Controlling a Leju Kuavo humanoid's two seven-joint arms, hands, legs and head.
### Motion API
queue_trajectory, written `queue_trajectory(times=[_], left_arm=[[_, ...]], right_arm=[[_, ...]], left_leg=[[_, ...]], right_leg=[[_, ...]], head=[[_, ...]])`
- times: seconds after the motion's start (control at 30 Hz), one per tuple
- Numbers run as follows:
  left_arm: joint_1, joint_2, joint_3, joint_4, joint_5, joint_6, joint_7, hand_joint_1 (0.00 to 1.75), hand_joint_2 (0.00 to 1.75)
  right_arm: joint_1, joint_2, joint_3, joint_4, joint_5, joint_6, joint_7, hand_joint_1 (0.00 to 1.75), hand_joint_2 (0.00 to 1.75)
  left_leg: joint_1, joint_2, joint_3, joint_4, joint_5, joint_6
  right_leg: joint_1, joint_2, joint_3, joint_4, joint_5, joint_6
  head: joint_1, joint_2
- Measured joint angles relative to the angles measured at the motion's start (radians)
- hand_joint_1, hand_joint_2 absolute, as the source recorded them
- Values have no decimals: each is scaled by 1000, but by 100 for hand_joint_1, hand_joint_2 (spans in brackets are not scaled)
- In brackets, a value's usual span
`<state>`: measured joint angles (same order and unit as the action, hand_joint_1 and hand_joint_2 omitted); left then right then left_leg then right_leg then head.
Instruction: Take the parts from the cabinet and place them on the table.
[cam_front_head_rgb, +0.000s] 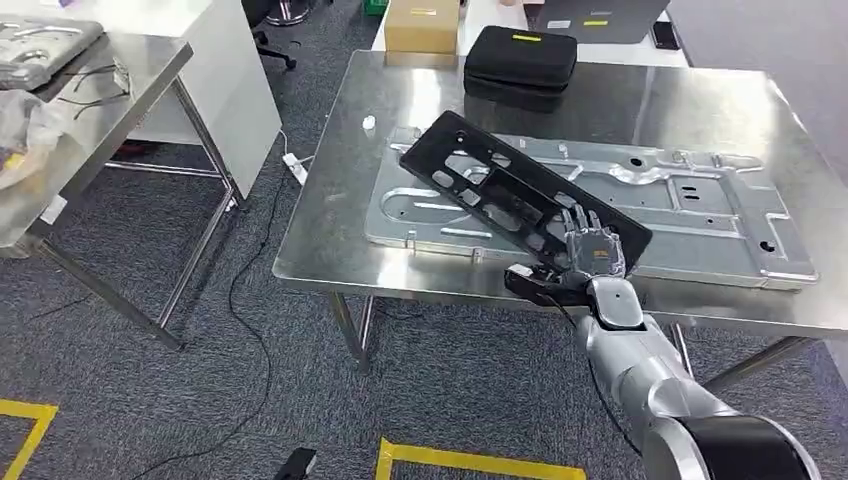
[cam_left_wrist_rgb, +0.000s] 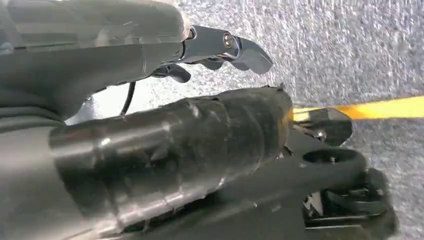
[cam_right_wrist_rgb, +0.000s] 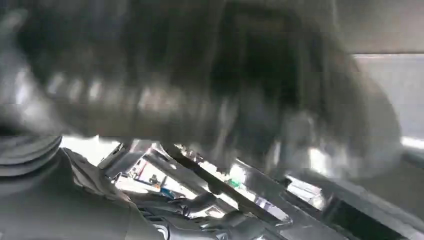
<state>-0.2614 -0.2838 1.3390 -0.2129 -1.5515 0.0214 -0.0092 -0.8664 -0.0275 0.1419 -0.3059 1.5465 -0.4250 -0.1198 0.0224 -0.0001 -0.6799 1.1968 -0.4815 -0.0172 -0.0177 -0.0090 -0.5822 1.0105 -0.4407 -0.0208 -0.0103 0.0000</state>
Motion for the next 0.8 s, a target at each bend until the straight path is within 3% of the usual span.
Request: queue_trajectory(times=[0.03, 0.07, 0.1, 0.2, 0.23, 0.27, 0.3, 0.37, 0.4, 0.43, 0.47, 0.5, 0.57, 0.6, 0.67, 0.7, 0.77, 0.8], left_arm=[[-1, 1, 0, 0, 0, 0, 0, 0, 0], [-1, 1, 0, 0, 0, 0, 0, 0, 0], [-2, 1, 0, 0, 0, 0, 0, 0, 0], [0, 1, 0, 0, -1, 1, 3, 0, 0], [-1, 1, 0, 0, -1, 1, 3, 0, 0], [-2, 1, 0, 0, -1, 1, 3, 0, 0], [-3, 1, 0, 0, -2, 1, 3, 0, 0], [-3, 1, 0, 0, -2, 1, 3, 0, 0], [-2, 1, 0, 0, -2, 1, 3, 0, 0], [-1, 2, 0, 0, -2, 1, 3, 0, 0], [0, 2, 0, 0, -2, 1, 3, 0, 0], [0, 2, 0, 0, -2, 1, 3, 0, 0], [-2, 1, 0, 0, -2, 0, 3, 0, 0], [-3, -1, 0, 0, -3, 0, 3, 0, 0], [-3, -1, 0, 0, -3, -1, 3, 0, 0], [-3, -1, 0, 0, -3, 0, 3, 0, 0], [-4, 1, 0, 0, -3, -2, 3, 0, 0], [-4, 1, 0, 0, -4, -2, 3, 0, 0]], right_arm=[[0, 0, 0, 0, 0, 0, 0, 0, 0], [0, 0, 0, 0, 0, 0, 2, 0, 0], [-1, -1, 0, -1, 0, 0, 4, 0, 0], [0, -1, 0, -1, 1, 0, 4, 0, 0], [0, -2, 0, -1, 1, 0, 4, 0, 0], [0, -5, -1, -1, 2, 0, 5, 0, 0], [-1, -6, -2, -1, 3, 0, 4, 0, 0], [3, -6, -6, 0, -2, 1, 0, 0, 0], [6, -7, -11, 2, -3, 4, 0, 0, 0], [7, -7, -13, 2, -3, 4, 0, 0, 0], [6, -7, -14, 2, -5, 7, 0, 0, 0], [3, -7, -16, 2, -5, 8, 0, 0, 0], [-8, -7, -21, 2, -5, 23, 5, 0, 0], [-16, -7, -22, 2, -4, 30, 6, 0, 0], [-34, -9, -28, 2, -2, 53, 7, 0, 0], [-46, -10, -31, 2, -1, 69, 8, 0, 175], [-81, -12, -40, 0, 3, 103, 13, 0, 175], [-104, -13, -44, -1, 5, 115, 16, 0, 175]], left_leg=[[3, 1, 46, -91, 41, -2], [5, 4, 75, -157, 42, -3], [-2, -1, 81, -167, 36, 8], [-7, -2, 74, -162, 40, 29], [-2, -1, 77, -170, 47, 40], [-2, -1, 77, -172, 49, 43], [-2, 0, 75, -172, 50, 49], [-5, -1, 72, -172, 50, 55], [-7, -2, 72, -172, 50, 56], [-8, -4, 72, -172, 50, 56], [-9, -5, 73, -172, 50, 56], [-10, -6, 75, -172, 50, 56], [-12, -6, 77, -172, 49, 54], [-19, -6, 72, -170, 48, 49], [-13, -6, 70, -171, 50, 39], [-11, -5, 71, -175, 53, 33], [-14, -6, 65, -163, 41, 23], [-14, -5, 47, -127, 12, 16]], right_leg=[[-3, 1, 0, 6, -4, 6], [-1, 2, -4, 13, -9, 14], [6, 5, -13, 25, -13, 22], [2, 5, -14, 17, -5, 39], [-1, 6, -17, 20, -11, 45], [-3, 7, -23, 39, -27, 48], [-3, 7, -46, 88, -60, 50], [-3, 7, -123, 255, -137, 54], [-3, 7, -153, 316, -151, 54], [-3, 7, -162, 328, -142, 52], [-2, 7, -148, 294, -110, 48], [-1, 7, -115, 225, -68, 43], [7, 8, -32, 49, 7, 24], [15, 7, -22, 23, -7, 18], [19, 9, -27, 21, -4, 19], [20, 9, -27, 21, -3, 16], [6, 5, -16, -3, 12, 7], [3, 6, -16, -6, 15, 3]], head=[[0, 0], [0, 0], [-1, 0], [0, 0], [1, 0], [2, 0], [2, 0], [2, 0], [2, 0], [2, 0], [2, 0], [2, 0], [2, 0], [1, 0], [1, 0], [2, 0], [2, 0], [-1, 0]])
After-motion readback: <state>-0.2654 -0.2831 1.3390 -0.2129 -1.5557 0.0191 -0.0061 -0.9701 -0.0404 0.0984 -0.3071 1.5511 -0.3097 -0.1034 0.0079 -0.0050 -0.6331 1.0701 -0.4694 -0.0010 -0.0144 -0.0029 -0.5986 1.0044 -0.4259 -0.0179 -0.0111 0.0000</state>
